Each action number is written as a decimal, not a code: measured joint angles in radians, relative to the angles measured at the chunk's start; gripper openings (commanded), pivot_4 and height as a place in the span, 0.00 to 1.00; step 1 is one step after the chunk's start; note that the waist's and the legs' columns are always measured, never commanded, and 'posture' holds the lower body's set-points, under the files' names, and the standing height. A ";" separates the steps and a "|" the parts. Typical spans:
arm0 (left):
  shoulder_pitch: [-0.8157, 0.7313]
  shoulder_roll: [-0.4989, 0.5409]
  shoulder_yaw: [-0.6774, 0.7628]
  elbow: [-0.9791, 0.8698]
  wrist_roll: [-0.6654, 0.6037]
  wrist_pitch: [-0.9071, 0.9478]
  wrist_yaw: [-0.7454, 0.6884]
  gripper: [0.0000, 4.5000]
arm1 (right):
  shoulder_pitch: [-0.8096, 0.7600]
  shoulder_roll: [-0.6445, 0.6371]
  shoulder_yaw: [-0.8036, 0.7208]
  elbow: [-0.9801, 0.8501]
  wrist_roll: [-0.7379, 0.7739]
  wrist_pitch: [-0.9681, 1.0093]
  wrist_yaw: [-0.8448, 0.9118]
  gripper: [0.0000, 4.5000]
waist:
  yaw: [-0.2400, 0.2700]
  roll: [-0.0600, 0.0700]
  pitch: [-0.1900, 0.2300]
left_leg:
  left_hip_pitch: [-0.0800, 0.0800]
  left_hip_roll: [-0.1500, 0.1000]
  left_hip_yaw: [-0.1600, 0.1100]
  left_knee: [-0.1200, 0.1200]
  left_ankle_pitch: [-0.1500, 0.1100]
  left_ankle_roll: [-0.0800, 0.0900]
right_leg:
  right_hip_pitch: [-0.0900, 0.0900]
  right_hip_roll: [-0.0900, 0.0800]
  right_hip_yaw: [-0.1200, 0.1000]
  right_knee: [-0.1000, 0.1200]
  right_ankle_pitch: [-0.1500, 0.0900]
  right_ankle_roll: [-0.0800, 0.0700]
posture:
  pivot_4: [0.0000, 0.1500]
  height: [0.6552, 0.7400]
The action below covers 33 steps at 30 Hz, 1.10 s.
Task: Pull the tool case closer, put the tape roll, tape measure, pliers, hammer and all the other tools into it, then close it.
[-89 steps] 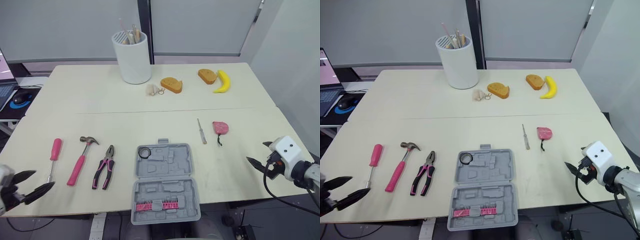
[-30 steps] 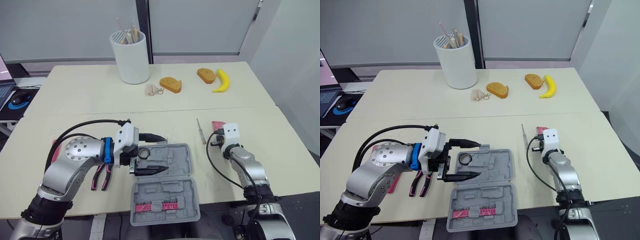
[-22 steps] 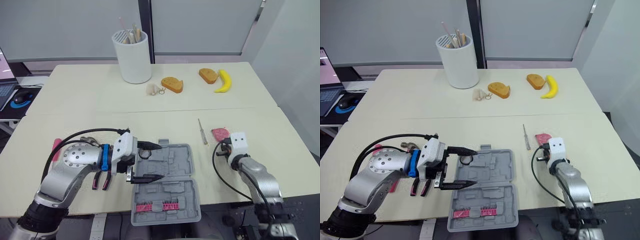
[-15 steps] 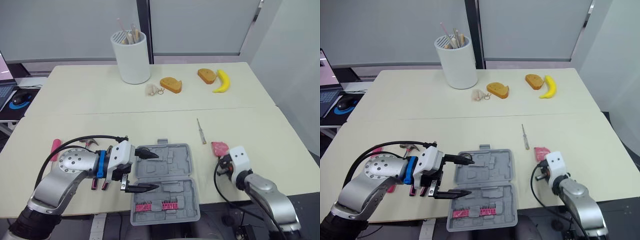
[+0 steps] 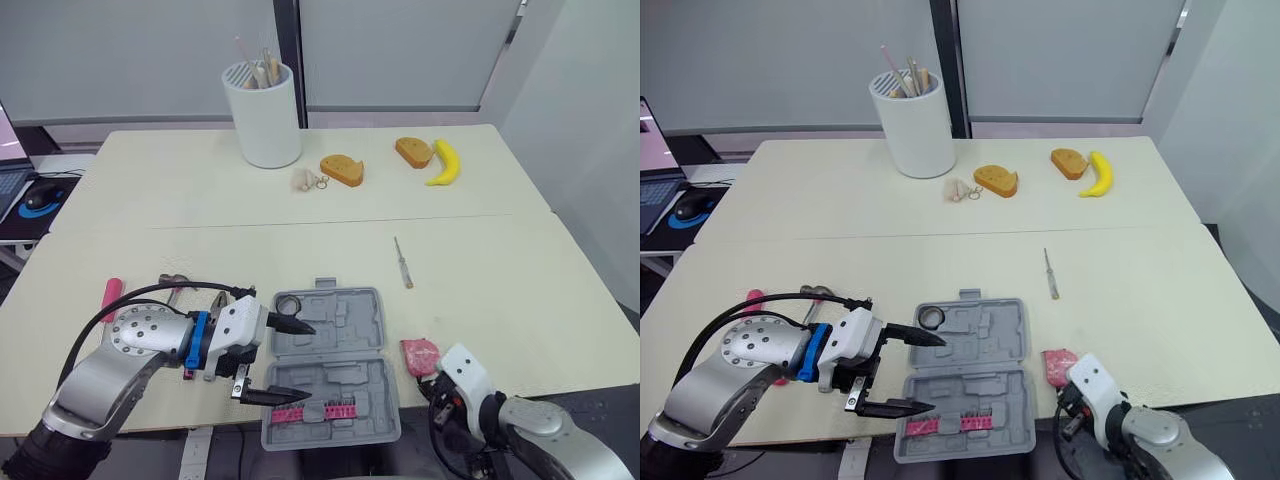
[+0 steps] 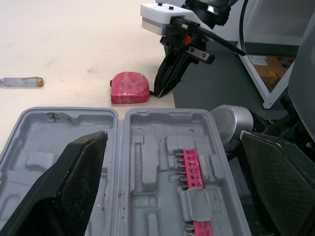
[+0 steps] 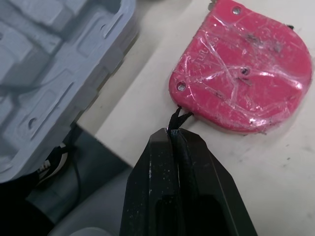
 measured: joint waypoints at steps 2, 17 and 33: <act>0.000 0.000 0.000 0.000 0.000 0.000 0.000 1.00 | 0.011 -0.006 0.001 -0.009 0.005 0.004 0.000 0.00 | 0.000 0.000 0.000 | 0.000 0.000 0.000 0.000 0.000 0.000 | 0.000 0.000 0.000 0.000 0.000 0.000 | 1.00 0.93; 0.001 -0.001 -0.006 0.001 0.006 -0.019 0.001 1.00 | 0.014 -0.003 -0.070 -0.123 0.156 0.197 0.011 0.38 | 0.000 0.000 0.000 | 0.000 0.000 0.000 0.000 0.000 0.000 | 0.000 0.000 0.000 -0.001 0.000 0.001 | 1.00 0.93; 0.017 -0.004 -0.008 0.002 0.008 -0.040 -0.006 1.00 | -0.113 -0.381 -0.113 0.122 -0.027 -0.635 0.479 0.99 | 0.000 0.000 0.000 | -0.001 -0.002 0.000 0.000 0.000 0.000 | 0.003 0.003 -0.001 -0.007 0.001 0.002 | 1.00 0.93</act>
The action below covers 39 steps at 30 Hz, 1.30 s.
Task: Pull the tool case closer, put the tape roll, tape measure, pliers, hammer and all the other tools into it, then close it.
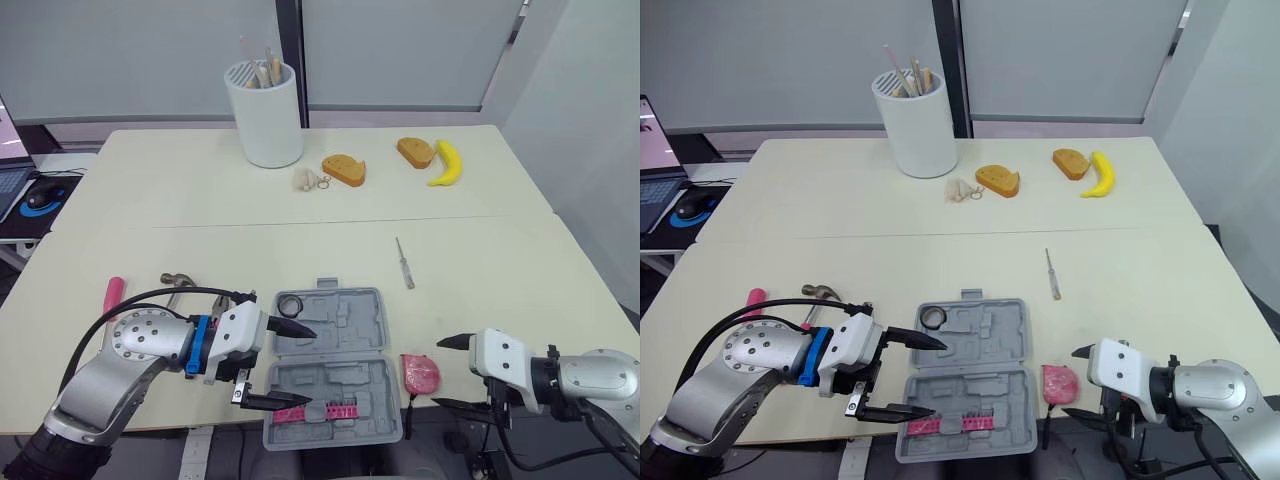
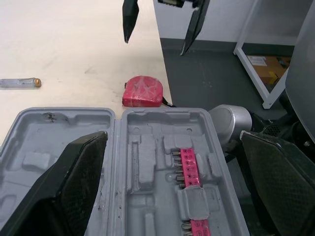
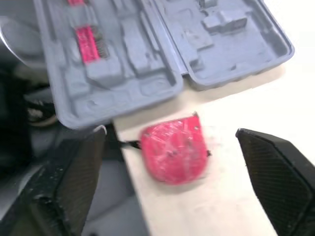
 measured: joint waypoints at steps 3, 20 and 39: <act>-0.003 0.000 -0.002 0.001 0.002 -0.001 -0.009 1.00 | -0.075 0.035 0.070 0.171 -0.078 -0.183 0.028 0.99 | 0.000 0.000 0.000 | 0.000 0.000 0.001 0.000 0.000 0.000 | 0.000 0.000 0.001 -0.001 0.001 0.001 | 1.00 0.93; 0.015 0.002 -0.003 -0.025 0.000 0.009 -0.011 1.00 | -0.194 0.139 0.188 0.436 -0.131 -0.283 0.097 0.99 | 0.003 0.001 0.000 | 0.001 0.000 0.000 0.001 0.000 0.000 | 0.002 0.000 0.001 0.000 0.002 0.002 | 1.00 0.93; 0.013 0.004 -0.003 -0.025 -0.001 0.020 -0.012 1.00 | -0.261 0.198 0.234 0.523 -0.190 -0.288 0.107 0.79 | 0.003 0.001 0.000 | 0.001 0.000 0.000 0.002 0.000 0.000 | 0.002 0.000 0.001 0.002 0.002 0.002 | 1.00 0.93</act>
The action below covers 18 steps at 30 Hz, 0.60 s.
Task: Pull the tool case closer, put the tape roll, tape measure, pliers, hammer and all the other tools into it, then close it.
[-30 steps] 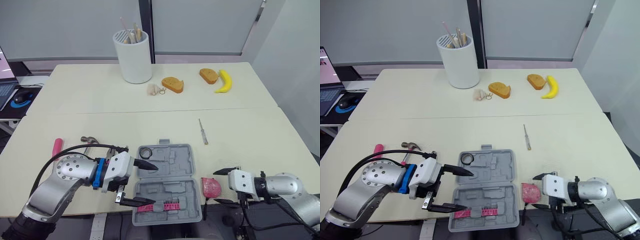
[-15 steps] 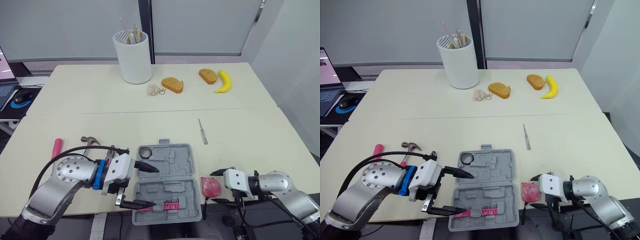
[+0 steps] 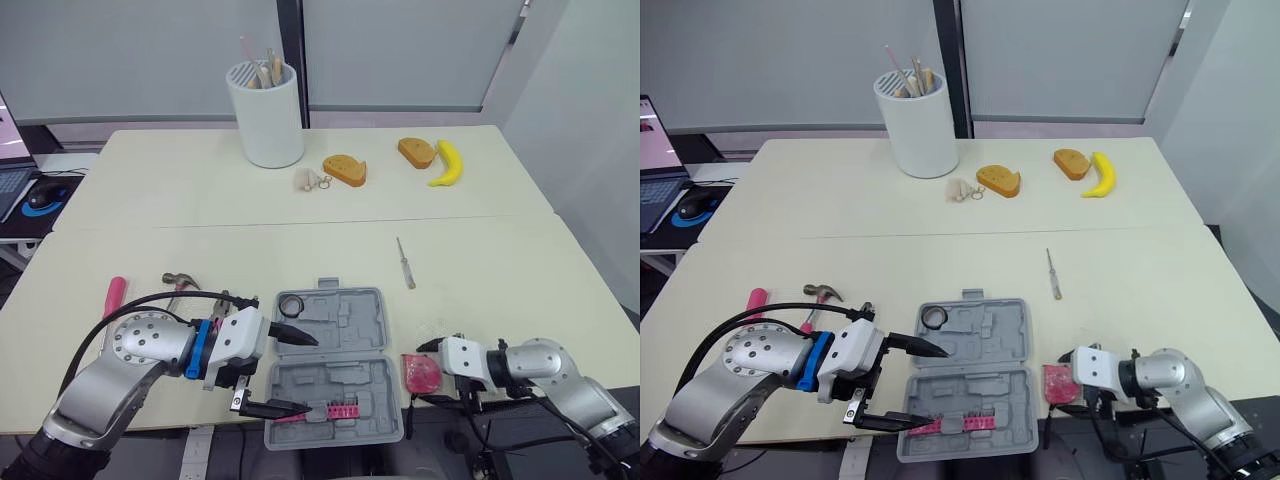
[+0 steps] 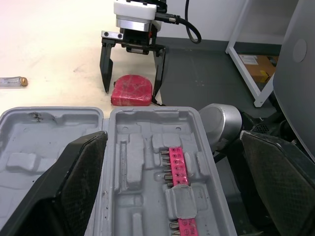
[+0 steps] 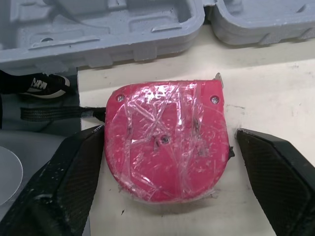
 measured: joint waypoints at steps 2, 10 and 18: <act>-0.001 0.000 0.000 0.000 0.000 0.000 0.000 1.00 | -0.001 0.001 0.000 0.001 -0.008 -0.010 -0.002 0.70 | 0.000 0.000 0.000 | 0.000 0.000 0.000 0.000 0.000 0.000 | 0.000 0.000 0.000 0.000 0.000 0.000 | 1.00 0.93; -0.021 -0.002 0.014 0.018 0.000 0.006 0.033 1.00 | -0.002 -0.052 -0.048 -0.069 -0.015 -0.001 -0.011 0.70 | 0.000 0.001 0.000 | 0.000 0.000 0.001 0.001 0.000 0.000 | -0.001 0.000 0.001 0.002 0.000 0.000 | 1.00 0.93; -0.051 -0.003 0.087 0.119 0.034 0.030 0.142 1.00 | -0.257 -0.154 -0.036 -0.295 -0.017 0.329 0.104 0.70 | -0.007 0.001 0.001 | 0.001 0.001 0.000 0.004 0.000 0.000 | -0.002 0.000 0.001 0.007 0.000 0.000 | 1.00 0.93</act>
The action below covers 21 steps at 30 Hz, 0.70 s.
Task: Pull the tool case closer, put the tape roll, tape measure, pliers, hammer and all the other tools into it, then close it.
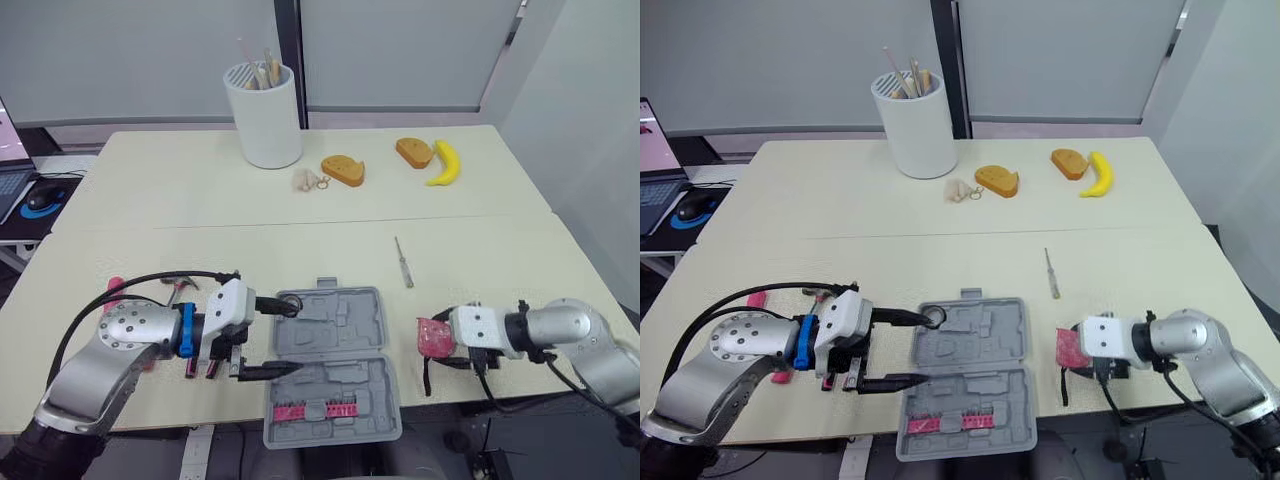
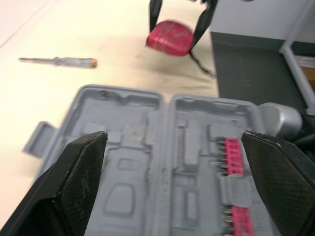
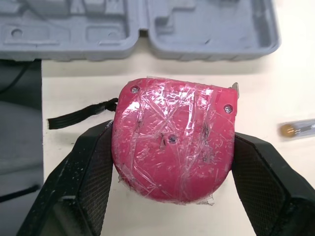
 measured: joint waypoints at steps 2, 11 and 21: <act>-0.015 0.001 0.004 0.021 0.021 -0.006 0.014 1.00 | -0.112 0.026 0.043 -0.012 -0.004 0.071 0.029 0.70 | 0.001 0.000 0.000 | 0.000 0.000 -0.001 0.000 0.000 0.000 | 0.000 0.000 -0.001 0.000 0.000 0.000 | 1.00 0.93; -0.046 -0.022 -0.014 0.069 0.077 -0.030 0.035 1.00 | -0.458 0.247 0.321 0.250 -0.104 0.160 0.126 0.70 | 0.003 0.000 0.000 | -0.003 -0.002 0.001 0.001 0.000 0.000 | -0.002 -0.001 -0.001 0.002 0.003 -0.006 | 1.00 0.93; -0.010 -0.044 -0.057 0.039 0.096 -0.051 0.035 1.00 | -0.587 0.399 0.441 0.580 -0.213 -0.009 0.153 0.70 | 0.003 0.000 0.001 | -0.003 -0.001 0.000 0.005 0.000 0.000 | -0.003 -0.001 -0.001 0.006 0.003 -0.006 | 1.00 0.93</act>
